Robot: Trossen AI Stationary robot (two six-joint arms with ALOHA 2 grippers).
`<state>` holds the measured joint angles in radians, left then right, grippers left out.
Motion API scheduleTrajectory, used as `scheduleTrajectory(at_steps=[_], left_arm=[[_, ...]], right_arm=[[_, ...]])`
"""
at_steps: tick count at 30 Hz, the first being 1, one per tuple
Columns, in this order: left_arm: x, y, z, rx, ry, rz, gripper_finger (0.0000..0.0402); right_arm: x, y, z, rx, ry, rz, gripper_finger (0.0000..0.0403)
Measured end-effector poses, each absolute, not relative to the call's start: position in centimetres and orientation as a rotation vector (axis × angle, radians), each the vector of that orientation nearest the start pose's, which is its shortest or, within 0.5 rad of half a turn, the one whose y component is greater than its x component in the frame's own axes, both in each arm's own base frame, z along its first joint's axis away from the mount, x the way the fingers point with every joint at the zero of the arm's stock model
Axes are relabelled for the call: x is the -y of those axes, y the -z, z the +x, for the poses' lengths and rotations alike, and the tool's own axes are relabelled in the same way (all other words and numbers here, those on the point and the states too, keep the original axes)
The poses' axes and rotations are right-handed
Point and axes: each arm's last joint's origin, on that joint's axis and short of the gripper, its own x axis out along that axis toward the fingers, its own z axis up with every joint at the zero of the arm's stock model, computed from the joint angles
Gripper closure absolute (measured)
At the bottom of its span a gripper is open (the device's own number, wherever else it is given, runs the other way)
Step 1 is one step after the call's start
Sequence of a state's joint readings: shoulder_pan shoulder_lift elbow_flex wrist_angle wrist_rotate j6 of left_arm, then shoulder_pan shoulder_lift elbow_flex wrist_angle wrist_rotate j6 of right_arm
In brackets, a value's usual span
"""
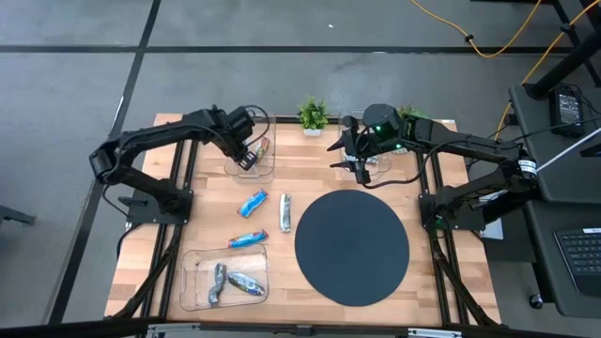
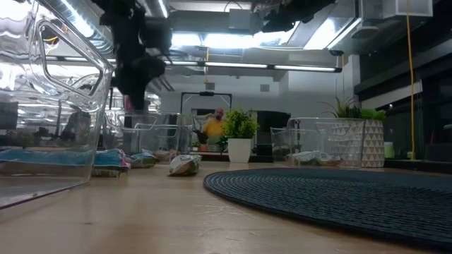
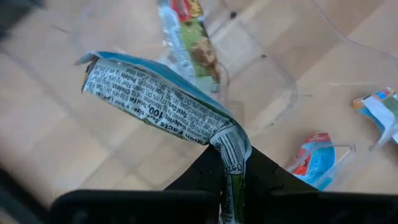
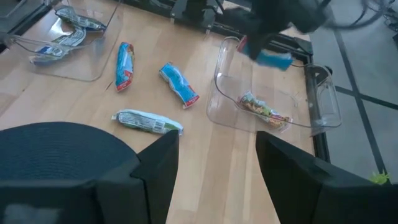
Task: Pick and place Granola Bars by type
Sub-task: Put the red granola bar into the top left transparent bin
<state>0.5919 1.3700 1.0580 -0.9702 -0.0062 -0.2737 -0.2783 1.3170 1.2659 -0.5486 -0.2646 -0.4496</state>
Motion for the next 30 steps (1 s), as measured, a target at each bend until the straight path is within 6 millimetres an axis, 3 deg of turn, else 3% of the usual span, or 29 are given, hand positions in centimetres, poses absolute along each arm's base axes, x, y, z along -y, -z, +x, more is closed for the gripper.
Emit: scheduleTrajectory(at_steps=[6, 16, 30], left_arm=[[-14.0, -23.0, 21.0, -1.170, -0.645, -0.634, 0.0375], [-14.2, -22.9, 21.4, -1.141, -0.637, -0.610, 0.0376], [-14.1, -23.1, 21.3, -1.136, -0.631, -0.613, 0.0296]], right_arm=[[7.0, -35.3, 27.2, -0.562, -0.116, -0.283, 0.0186], [7.0, -35.3, 27.2, -0.561, -0.116, -0.285, 0.0186], [7.0, -35.3, 27.2, -0.561, -0.114, -0.279, 0.0186]])
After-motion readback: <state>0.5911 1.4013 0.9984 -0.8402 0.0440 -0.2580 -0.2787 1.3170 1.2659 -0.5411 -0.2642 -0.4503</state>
